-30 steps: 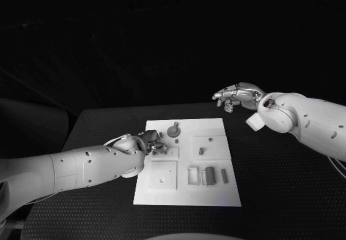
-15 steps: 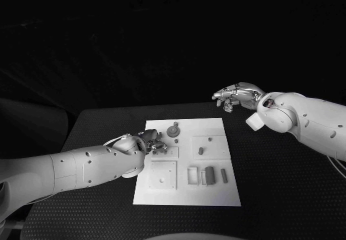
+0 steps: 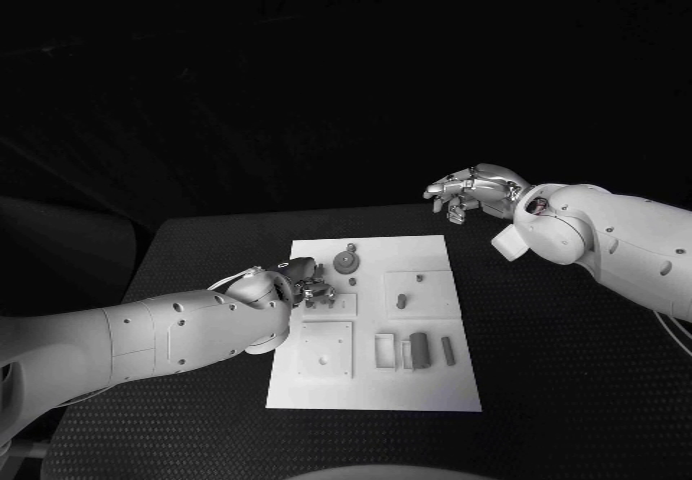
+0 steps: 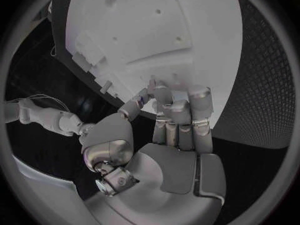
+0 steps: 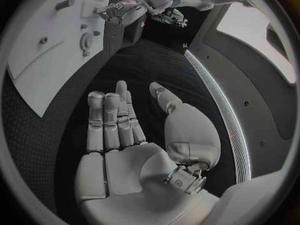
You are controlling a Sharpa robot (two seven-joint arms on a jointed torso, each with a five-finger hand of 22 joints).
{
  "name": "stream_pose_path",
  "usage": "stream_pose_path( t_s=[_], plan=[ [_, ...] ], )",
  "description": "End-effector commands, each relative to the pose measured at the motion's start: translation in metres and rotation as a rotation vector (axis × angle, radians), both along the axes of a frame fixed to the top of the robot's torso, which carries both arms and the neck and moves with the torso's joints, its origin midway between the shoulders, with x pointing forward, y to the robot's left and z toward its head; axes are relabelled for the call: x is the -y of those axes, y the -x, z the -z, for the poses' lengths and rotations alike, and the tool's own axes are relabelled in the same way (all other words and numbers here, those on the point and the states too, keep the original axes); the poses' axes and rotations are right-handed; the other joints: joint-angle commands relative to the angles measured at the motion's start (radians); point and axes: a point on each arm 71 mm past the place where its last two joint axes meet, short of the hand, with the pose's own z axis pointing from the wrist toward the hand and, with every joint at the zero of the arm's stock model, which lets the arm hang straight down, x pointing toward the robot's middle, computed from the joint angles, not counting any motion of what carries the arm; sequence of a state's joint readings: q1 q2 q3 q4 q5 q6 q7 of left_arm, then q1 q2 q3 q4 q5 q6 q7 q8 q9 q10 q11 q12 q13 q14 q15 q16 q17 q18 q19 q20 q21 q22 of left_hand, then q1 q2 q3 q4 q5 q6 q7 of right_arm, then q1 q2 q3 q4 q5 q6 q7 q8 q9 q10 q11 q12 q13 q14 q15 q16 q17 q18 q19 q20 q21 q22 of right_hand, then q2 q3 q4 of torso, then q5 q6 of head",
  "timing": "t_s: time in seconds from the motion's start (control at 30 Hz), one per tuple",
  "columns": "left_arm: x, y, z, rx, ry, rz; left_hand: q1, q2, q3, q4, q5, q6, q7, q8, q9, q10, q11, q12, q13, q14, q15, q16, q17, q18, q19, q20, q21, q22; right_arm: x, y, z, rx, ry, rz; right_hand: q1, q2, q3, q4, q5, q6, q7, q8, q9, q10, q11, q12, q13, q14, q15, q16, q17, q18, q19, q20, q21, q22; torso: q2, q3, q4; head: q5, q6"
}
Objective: Assemble the parts on the task board
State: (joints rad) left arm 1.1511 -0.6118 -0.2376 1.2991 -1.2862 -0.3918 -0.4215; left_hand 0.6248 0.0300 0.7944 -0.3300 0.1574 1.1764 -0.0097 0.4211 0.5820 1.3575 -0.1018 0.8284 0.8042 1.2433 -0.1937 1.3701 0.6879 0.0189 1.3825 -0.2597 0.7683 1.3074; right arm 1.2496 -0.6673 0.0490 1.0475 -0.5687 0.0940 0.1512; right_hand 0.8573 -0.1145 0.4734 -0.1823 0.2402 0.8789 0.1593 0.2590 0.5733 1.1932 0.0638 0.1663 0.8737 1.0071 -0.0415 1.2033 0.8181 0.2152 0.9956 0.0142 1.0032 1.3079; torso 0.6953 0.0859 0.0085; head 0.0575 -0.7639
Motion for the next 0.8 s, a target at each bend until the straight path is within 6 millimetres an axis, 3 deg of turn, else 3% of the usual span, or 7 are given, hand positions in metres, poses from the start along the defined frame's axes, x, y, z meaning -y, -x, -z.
stream_pose_path(
  t_s=[0.03,0.8],
  plan=[
    [0.0016,0.0003,0.0018,0.003,-0.003,0.009,0.017,0.016,0.091,0.080,-0.001,0.080,-0.002,0.002,0.001,0.026,-0.018,-0.001,0.001,0.011,-0.020,0.004,-0.002,0.039,0.006,0.000,0.000,0.016,-0.0017,0.0006,-0.0001,-0.001,0.001,-0.020,-0.007,0.007,0.001,0.003,0.004,0.004,0.004,0.004,0.001,-0.001,-0.006,0.004,0.001,-0.002,-0.005,0.003,-0.002,0.047,-0.002,-0.008,-0.004,0.009,0.001,0.0002,-0.0004,-0.001,-0.001],
    [0.0038,0.0052,0.0079,-0.044,-0.031,0.033,0.017,0.015,0.092,0.081,-0.002,0.079,-0.002,0.002,0.001,0.026,-0.018,-0.001,0.001,0.011,-0.020,0.004,-0.002,0.039,0.006,0.000,0.000,0.016,-0.0006,0.0005,0.0002,-0.002,0.001,-0.020,-0.010,0.008,0.001,0.004,0.004,0.004,0.003,0.003,0.001,-0.001,-0.006,0.005,0.001,-0.002,-0.005,0.003,-0.002,0.047,-0.002,-0.008,-0.005,0.009,0.000,0.0001,-0.0003,-0.005,-0.010]
  ],
)
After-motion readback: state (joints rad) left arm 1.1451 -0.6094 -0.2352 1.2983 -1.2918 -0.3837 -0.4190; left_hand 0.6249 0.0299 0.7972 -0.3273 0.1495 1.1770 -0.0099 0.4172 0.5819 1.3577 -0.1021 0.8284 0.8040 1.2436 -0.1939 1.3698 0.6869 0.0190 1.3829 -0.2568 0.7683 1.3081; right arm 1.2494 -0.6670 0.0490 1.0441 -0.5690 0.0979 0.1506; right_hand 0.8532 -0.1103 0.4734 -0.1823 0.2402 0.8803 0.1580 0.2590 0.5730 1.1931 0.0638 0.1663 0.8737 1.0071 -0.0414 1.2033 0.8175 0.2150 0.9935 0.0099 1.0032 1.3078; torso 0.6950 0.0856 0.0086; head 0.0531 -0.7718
